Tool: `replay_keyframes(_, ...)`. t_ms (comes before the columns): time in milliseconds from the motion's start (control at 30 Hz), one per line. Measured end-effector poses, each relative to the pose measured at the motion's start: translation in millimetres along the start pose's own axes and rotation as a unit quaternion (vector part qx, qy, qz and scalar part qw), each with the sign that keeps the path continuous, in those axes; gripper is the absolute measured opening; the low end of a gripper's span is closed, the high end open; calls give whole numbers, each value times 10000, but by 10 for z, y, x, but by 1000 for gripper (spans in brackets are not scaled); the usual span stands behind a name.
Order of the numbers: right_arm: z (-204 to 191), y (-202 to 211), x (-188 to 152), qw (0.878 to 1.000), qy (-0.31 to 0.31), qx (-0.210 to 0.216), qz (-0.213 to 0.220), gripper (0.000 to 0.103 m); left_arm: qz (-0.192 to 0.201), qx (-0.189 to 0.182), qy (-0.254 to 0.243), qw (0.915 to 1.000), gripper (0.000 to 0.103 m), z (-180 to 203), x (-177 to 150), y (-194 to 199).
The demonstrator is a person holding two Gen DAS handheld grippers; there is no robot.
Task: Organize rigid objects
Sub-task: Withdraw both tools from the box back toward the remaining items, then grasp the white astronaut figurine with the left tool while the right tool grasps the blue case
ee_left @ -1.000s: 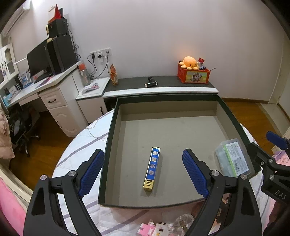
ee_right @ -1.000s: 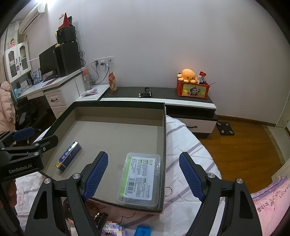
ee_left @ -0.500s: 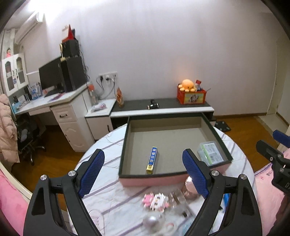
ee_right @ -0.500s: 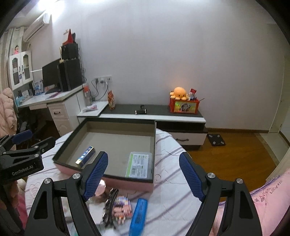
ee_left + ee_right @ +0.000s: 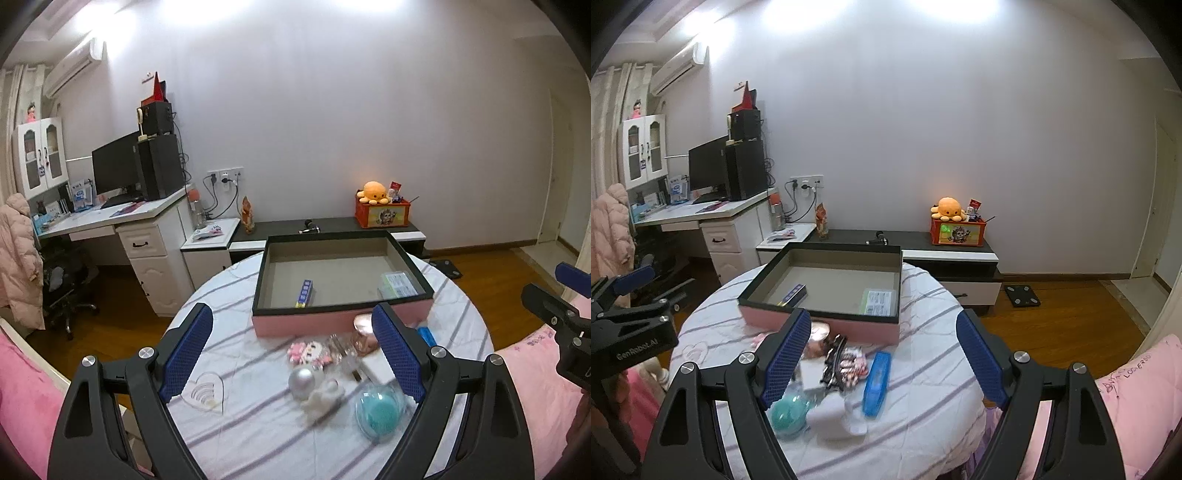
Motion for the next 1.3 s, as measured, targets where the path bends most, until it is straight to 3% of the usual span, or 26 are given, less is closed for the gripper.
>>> replay_keyframes(333, -77, 284, -59, 9998, 118, -21, 169, 82, 111, -24, 9, 9999, 90, 5, -52, 230)
replay_keyframes(667, -66, 215, -67, 9999, 122, -47, 61, 83, -102, -24, -6, 9999, 93, 29, -101, 64)
replay_keyframes(1067, 144, -461, -292, 9967, 22, -170, -796, 83, -1121, 129, 65, 9936, 94, 51, -419, -635)
replay_keyframes(1300, 325, -977, -562, 9880, -145, -47, -1535, 83, -1858, 196, 171, 9822, 94, 58, -712, -1073)
Point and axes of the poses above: each gripper's, at about its wrist camera, not at the fingertips, and y roughly against the way its jaws point, z to its right, x to its top, the point moved 7 cm from there along -y, roughly the way its jaws point, and after that the axes turned 3 degrees about x, right-handed, at the moved point
